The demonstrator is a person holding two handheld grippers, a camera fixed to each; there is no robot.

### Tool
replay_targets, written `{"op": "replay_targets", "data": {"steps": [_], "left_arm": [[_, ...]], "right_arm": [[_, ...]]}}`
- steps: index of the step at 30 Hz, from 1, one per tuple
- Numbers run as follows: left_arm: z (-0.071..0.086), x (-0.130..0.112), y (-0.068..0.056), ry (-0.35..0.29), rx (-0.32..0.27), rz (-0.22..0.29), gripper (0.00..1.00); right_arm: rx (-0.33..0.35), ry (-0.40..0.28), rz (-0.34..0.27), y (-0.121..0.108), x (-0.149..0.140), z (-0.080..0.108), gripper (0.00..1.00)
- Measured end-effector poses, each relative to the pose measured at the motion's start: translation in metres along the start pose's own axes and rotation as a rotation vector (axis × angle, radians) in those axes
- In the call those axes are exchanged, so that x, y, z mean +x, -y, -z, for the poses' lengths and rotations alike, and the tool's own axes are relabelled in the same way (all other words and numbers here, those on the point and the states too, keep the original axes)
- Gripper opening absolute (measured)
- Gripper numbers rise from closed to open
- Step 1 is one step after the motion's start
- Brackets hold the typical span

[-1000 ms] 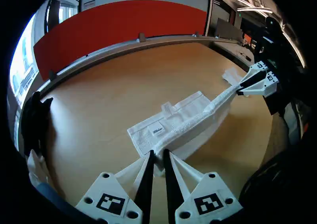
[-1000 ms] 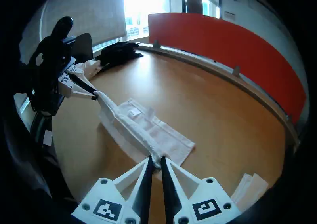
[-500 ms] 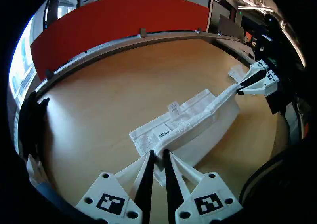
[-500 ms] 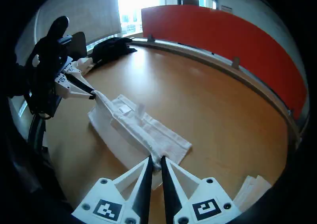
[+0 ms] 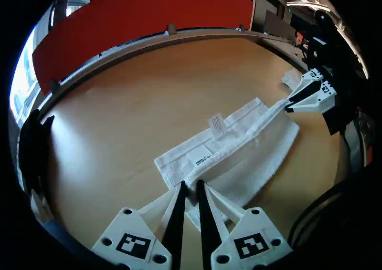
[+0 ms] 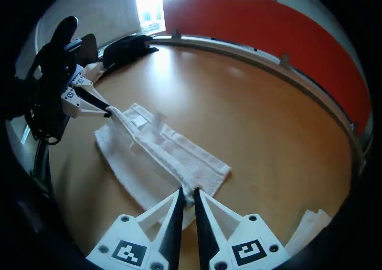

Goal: Fold towel

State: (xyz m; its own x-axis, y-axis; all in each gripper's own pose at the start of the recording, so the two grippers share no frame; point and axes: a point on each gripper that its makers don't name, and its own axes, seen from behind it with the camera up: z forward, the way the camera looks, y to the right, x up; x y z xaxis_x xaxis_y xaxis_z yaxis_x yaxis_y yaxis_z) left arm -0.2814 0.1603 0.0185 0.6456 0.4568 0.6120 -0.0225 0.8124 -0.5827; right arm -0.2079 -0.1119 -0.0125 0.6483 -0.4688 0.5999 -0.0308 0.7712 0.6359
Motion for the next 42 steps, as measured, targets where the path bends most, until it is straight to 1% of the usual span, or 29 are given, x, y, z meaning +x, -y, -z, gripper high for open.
{"op": "replay_targets", "data": {"steps": [4,6,7,10,12,14,16,18,20,21,22,24,32,42], "left_arm": [[-0.007,0.0,0.006,0.005,0.015,-0.005,0.24],[-0.011,0.0,0.01,0.008,0.029,-0.01,0.28],[-0.013,0.0,0.012,0.009,0.036,-0.013,0.32],[-0.017,-0.001,0.017,0.012,0.056,-0.022,0.44],[-0.019,-0.002,0.02,0.017,0.067,-0.029,0.52],[-0.02,-0.004,0.022,0.023,0.075,-0.036,0.6],[-0.021,-0.007,0.023,0.029,0.077,-0.035,0.67],[-0.02,-0.008,0.025,0.03,0.081,-0.029,0.74],[-0.018,-0.007,0.029,0.023,0.087,-0.018,0.82],[-0.016,-0.007,0.029,0.021,0.087,-0.013,0.85],[-0.015,-0.007,0.03,0.019,0.085,-0.007,0.89],[-0.013,-0.008,0.031,0.018,0.083,0.004,0.94],[-0.008,-0.009,0.032,0.015,0.085,0.016,0.94],[0.001,-0.018,0.027,0.014,0.089,0.042,0.94]], "right_arm": [[-0.013,0.006,-0.007,-0.005,-0.001,-0.005,0.19],[-0.024,0.009,-0.014,-0.008,-0.001,-0.008,0.24],[-0.029,0.01,-0.018,-0.009,-0.001,-0.009,0.27],[-0.054,0.01,-0.029,-0.016,-0.001,-0.012,0.43],[-0.073,0.009,-0.033,-0.022,0.0,-0.013,0.55],[-0.09,0.009,-0.034,-0.026,-0.001,-0.015,0.65],[-0.101,0.007,-0.028,-0.029,-0.001,-0.015,0.67],[-0.111,0.005,-0.022,-0.032,0.0,-0.015,0.79],[-0.117,0.001,-0.016,-0.033,0.0,-0.014,0.96],[-0.118,0.001,-0.016,-0.034,0.0,-0.014,0.98],[-0.119,0.0,-0.015,-0.034,0.0,-0.014,1.0],[-0.12,0.001,-0.015,-0.034,0.001,-0.013,1.0],[-0.119,-0.001,-0.012,-0.031,0.0,-0.01,1.0],[-0.114,0.002,-0.013,-0.022,-0.009,0.0,1.0]]}}
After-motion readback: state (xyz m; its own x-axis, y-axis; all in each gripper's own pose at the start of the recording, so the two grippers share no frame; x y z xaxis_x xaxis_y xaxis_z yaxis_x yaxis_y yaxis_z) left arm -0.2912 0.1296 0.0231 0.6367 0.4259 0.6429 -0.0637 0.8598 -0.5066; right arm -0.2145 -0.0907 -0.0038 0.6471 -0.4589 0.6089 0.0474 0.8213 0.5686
